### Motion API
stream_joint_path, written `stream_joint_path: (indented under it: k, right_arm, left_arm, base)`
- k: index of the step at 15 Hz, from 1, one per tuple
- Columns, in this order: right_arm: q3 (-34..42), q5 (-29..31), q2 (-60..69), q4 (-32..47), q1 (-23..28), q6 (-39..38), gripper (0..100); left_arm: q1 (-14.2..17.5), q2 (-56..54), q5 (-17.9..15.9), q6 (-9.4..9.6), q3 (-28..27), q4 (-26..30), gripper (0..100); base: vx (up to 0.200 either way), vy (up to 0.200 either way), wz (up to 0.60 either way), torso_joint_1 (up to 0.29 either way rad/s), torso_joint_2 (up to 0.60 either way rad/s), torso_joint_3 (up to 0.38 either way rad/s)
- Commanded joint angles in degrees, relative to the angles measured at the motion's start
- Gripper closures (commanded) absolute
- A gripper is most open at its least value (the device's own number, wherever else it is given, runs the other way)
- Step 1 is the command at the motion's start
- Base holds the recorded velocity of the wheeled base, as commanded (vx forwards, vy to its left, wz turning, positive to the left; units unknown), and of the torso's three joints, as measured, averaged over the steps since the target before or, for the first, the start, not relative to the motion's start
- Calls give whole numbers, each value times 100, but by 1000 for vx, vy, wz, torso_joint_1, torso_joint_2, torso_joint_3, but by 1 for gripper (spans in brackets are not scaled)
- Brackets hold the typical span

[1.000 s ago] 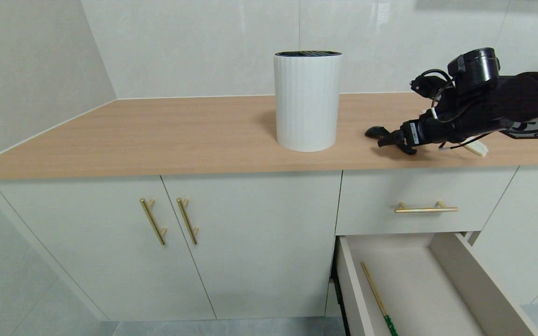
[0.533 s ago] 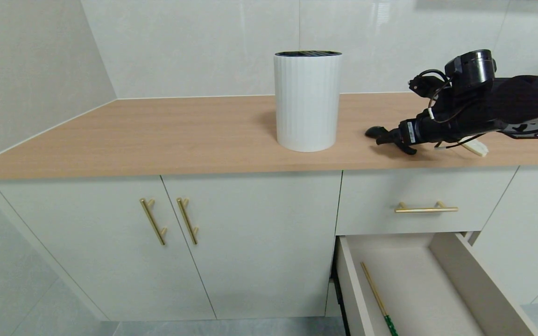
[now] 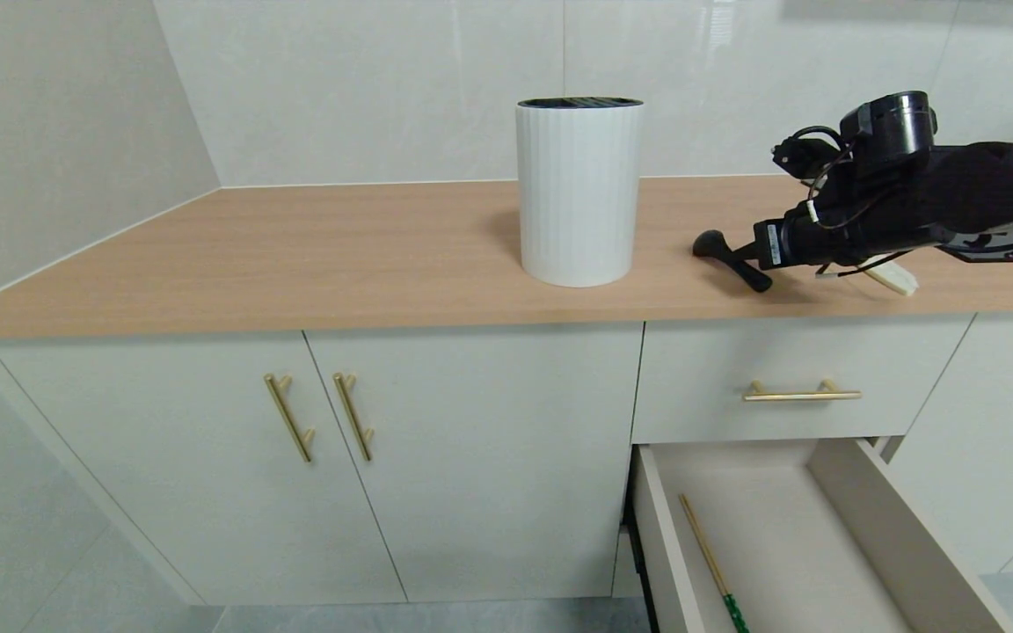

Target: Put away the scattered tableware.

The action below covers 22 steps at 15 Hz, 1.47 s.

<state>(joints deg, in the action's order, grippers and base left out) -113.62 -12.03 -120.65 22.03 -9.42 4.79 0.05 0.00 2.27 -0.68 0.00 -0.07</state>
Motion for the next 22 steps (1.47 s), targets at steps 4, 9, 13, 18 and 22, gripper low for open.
stream_joint_path:
  k: [4,9,13,18,22]
  right_arm:
    - [15,8,-2,56,-7,4,100]
    - [94,-1,340,100,2,-4,100]
    - [323,-10,771,91,11,-4,100]
    - [542,34,868,47,11,-4,100]
    - [551,-54,938,56,11,13,0]
  left_arm:
    - [4,0,2,-2,0,-1,0]
    - [4,0,2,-2,0,-1,0]
    - [-5,0,2,-2,0,-1,0]
    - [4,0,2,-2,0,-1,0]
    - [4,0,2,-2,0,-1,0]
  base:
    - [0,0,0,0,0,0]
    - [0,0,0,0,0,0]
    - [0,0,0,0,0,0]
    - [0,0,0,0,0,0]
    - [0,0,0,0,0,0]
